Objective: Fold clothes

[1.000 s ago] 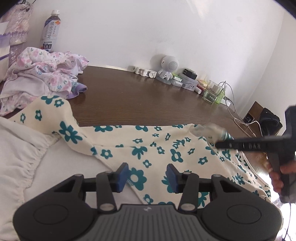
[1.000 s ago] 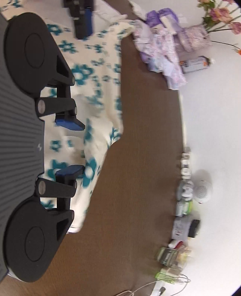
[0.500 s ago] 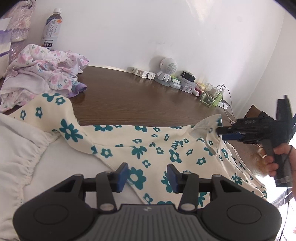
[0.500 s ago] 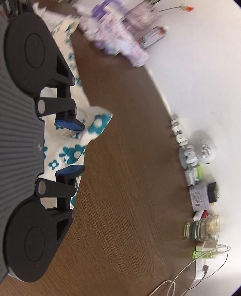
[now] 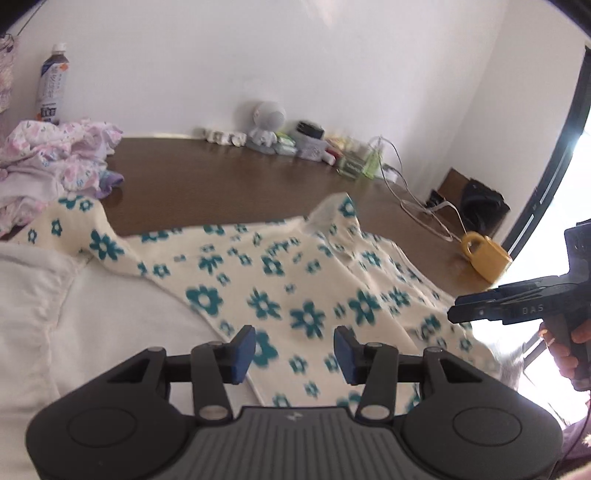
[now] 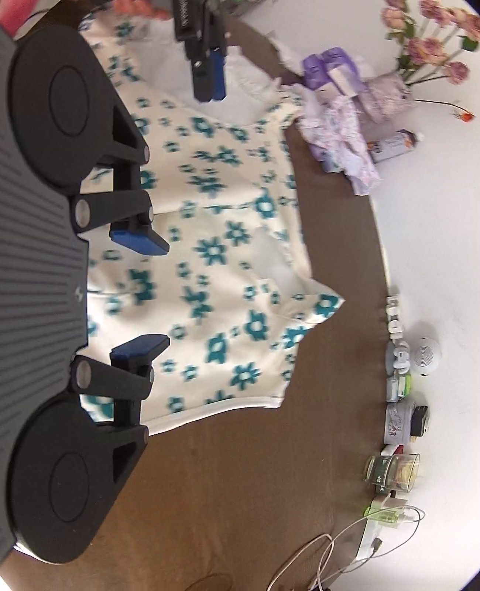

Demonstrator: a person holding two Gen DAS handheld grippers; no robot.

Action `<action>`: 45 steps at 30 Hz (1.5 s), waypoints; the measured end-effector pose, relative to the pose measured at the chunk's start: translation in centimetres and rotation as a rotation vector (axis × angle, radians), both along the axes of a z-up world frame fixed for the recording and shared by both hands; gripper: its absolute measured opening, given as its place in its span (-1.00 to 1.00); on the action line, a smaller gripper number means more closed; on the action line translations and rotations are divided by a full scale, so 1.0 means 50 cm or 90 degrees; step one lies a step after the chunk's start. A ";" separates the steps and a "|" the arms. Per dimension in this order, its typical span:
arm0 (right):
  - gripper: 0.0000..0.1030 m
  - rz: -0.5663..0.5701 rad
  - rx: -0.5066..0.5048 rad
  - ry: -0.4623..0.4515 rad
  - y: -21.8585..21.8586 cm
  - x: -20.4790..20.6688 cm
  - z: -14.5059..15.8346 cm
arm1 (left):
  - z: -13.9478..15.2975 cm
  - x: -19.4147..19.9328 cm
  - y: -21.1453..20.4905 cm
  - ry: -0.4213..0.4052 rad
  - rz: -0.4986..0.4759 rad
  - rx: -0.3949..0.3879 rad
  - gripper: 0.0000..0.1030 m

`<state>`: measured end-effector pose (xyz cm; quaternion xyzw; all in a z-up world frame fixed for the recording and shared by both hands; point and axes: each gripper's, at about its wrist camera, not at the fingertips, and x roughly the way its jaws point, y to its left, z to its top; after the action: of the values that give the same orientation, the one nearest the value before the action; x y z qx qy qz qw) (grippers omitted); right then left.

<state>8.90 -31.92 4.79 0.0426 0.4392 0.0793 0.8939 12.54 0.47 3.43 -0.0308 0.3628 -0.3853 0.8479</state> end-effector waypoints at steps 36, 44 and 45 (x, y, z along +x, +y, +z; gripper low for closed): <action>-0.86 0.005 -0.179 -0.056 0.034 0.038 -0.065 | -0.055 -0.170 0.007 -0.097 0.002 0.098 -0.12; -0.07 -0.016 -0.043 -0.089 -0.010 0.058 -0.014 | -0.037 -0.154 0.019 -0.065 0.009 0.049 -0.10; -0.08 -0.014 -0.059 -0.088 -0.007 0.077 -0.018 | -0.029 -0.150 0.020 -0.068 0.011 0.041 -0.10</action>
<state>12.75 -32.28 3.90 0.0009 0.3793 0.0517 0.9238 5.04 1.45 1.95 0.0139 0.3287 -0.3673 0.8700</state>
